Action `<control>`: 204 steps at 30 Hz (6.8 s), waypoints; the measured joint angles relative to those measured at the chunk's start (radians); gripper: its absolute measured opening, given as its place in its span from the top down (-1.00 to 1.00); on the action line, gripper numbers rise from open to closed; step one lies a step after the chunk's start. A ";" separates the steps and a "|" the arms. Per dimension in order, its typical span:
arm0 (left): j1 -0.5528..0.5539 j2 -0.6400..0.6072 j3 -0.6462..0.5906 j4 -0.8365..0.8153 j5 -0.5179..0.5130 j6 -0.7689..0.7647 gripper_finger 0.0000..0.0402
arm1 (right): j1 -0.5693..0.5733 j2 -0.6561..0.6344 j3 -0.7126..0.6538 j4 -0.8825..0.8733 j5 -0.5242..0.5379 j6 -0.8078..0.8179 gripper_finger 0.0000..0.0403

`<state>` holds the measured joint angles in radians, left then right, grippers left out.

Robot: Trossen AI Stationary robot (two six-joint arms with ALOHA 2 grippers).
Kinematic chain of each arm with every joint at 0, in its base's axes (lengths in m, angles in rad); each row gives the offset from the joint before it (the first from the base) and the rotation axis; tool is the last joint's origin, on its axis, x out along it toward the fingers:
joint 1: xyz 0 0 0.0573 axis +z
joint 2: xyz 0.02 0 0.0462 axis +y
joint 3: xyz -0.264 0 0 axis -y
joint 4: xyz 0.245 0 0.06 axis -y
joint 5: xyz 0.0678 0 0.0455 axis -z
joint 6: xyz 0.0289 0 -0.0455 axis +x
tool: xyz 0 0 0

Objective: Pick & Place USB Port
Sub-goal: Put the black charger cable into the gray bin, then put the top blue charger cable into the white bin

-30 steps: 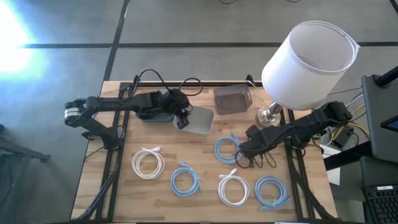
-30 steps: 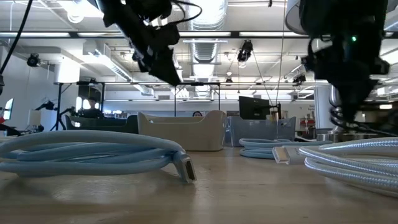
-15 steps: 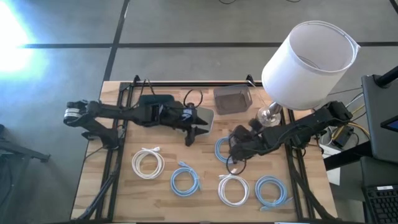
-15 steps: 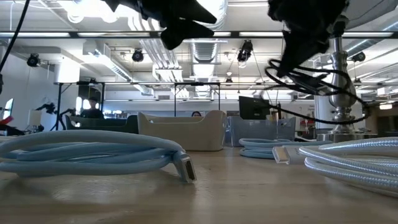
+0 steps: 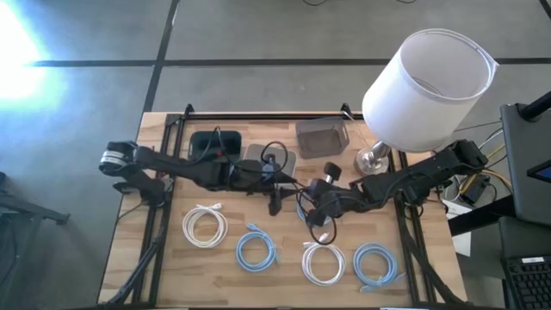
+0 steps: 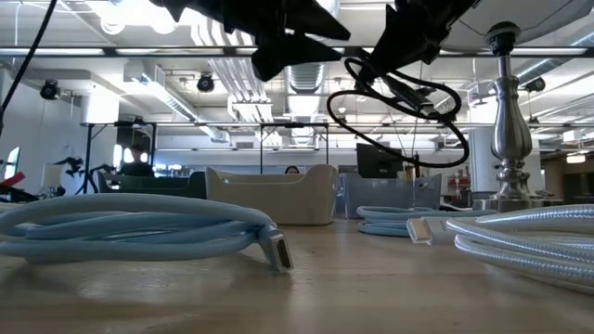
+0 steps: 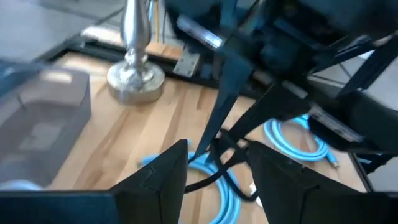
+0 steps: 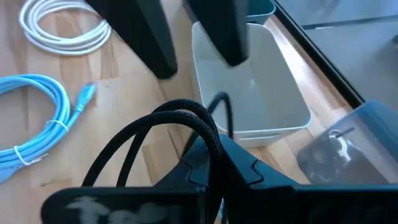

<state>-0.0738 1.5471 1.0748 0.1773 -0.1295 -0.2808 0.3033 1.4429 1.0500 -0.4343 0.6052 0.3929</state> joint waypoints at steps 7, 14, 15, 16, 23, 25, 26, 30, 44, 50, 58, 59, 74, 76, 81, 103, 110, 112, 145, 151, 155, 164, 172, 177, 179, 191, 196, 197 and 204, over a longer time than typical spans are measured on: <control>0.000 0.038 0.000 0.037 0.000 -0.028 0.12 | -0.034 0.000 -0.005 0.002 0.000 -0.006 0.94; 0.000 0.053 0.000 0.042 -0.004 -0.039 0.12 | -0.049 0.000 -0.008 0.001 -0.003 -0.012 0.94; 0.000 0.053 0.000 0.041 -0.003 -0.039 0.12 | -0.049 0.000 -0.008 0.001 -0.003 -0.013 0.94; 0.000 0.053 0.000 0.041 -0.003 -0.039 0.12 | -0.049 0.000 -0.008 0.002 -0.003 -0.018 0.94; 0.002 0.069 0.000 0.034 -0.059 -0.038 0.12 | -0.049 0.000 -0.009 0.007 -0.003 -0.053 0.94; 0.004 0.075 0.000 0.025 -0.069 -0.038 0.12 | -0.049 0.000 -0.009 0.006 -0.003 -0.057 0.94; 0.004 0.081 0.000 0.024 -0.071 -0.038 0.12 | -0.049 0.000 -0.009 0.006 -0.003 -0.057 0.94; 0.006 0.100 0.000 0.020 -0.071 -0.035 0.12 | -0.048 0.000 -0.001 0.007 -0.012 -0.057 0.94; 0.006 0.104 0.000 0.023 -0.067 0.088 0.48 | -0.049 0.000 -0.007 0.010 -0.057 -0.056 0.94; 0.006 0.105 0.000 0.021 -0.069 0.118 0.85 | -0.048 0.000 -0.018 0.009 -0.056 -0.056 0.84; 0.007 0.105 0.000 0.006 -0.083 0.131 0.88 | -0.047 0.000 -0.019 0.005 -0.057 -0.060 0.61; 0.007 0.105 0.000 0.006 -0.085 0.131 0.87 | -0.047 0.000 -0.019 0.004 -0.057 -0.065 0.59; 0.007 -0.001 0.004 -0.075 -0.115 0.156 0.88 | 0.063 -0.174 -0.048 -0.038 0.029 -0.089 0.34; 0.007 -0.045 0.004 -0.116 -0.124 0.157 0.88 | 0.078 -0.189 -0.060 -0.040 0.054 -0.090 0.32; 0.007 -0.180 0.003 -0.248 -0.158 0.170 0.88 | 0.078 -0.197 -0.073 -0.036 0.058 -0.082 0.34; 0.031 -0.842 -0.436 -0.593 -0.777 -0.142 0.88 | 0.076 -0.171 -0.096 -0.029 0.049 -0.041 0.41; 0.049 -0.941 -0.693 -0.429 -0.778 -0.281 0.88 | 0.076 -0.171 -0.097 -0.023 0.049 -0.034 0.42; 0.061 -0.947 -0.750 -0.353 -0.778 -0.286 0.88 | 0.076 -0.171 -0.097 -0.023 0.049 -0.034 0.43; 0.251 -0.949 -0.842 -0.246 -0.811 -0.232 0.00 | 0.076 -0.171 -0.120 0.010 0.049 -0.051 0.46; 0.249 -0.949 -0.734 -0.244 -0.754 -0.101 -0.02 | 0.076 -0.171 -0.142 0.010 0.044 0.021 0.43; 0.249 -0.946 -0.669 -0.242 -0.560 -0.067 -0.02 | 0.076 -0.171 -0.162 0.011 0.042 0.056 0.44; 0.249 -0.894 -0.654 -0.164 -0.262 -0.080 -0.01 | 0.064 -0.171 -0.259 0.117 -0.055 0.132 0.42; 0.249 -0.793 -0.655 -0.126 -0.255 -0.087 -0.01 | 0.051 -0.145 -0.282 0.187 -0.093 0.050 0.34; 0.249 -0.737 -0.655 -0.108 -0.256 -0.088 -0.01 | 0.051 -0.101 -0.280 0.190 -0.108 0.075 0.34; 0.249 -0.716 -0.656 -0.085 -0.255 -0.090 -0.01 | 0.047 -0.073 -0.280 0.193 -0.163 0.076 0.34; 0.249 -0.643 -0.656 0.046 -0.245 -0.089 -0.01 | -0.021 0.130 -0.248 0.223 -0.421 0.132 0.33; 0.249 -0.643 -0.656 0.048 -0.245 -0.082 -0.01 | -0.035 0.206 -0.219 0.222 -0.499 0.145 0.33; 0.249 -0.644 -0.656 0.048 -0.245 -0.080 -0.01 | -0.038 0.221 -0.214 0.224 -0.505 0.145 0.33; 0.249 -0.642 -0.656 0.048 -0.245 -0.079 -0.01 | -0.051 0.299 -0.175 0.182 -0.517 0.126 0.33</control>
<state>0.1753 0.9047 0.4191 0.2253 -0.3748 -0.3595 0.2519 1.7415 0.8752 -0.2526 0.0878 0.5194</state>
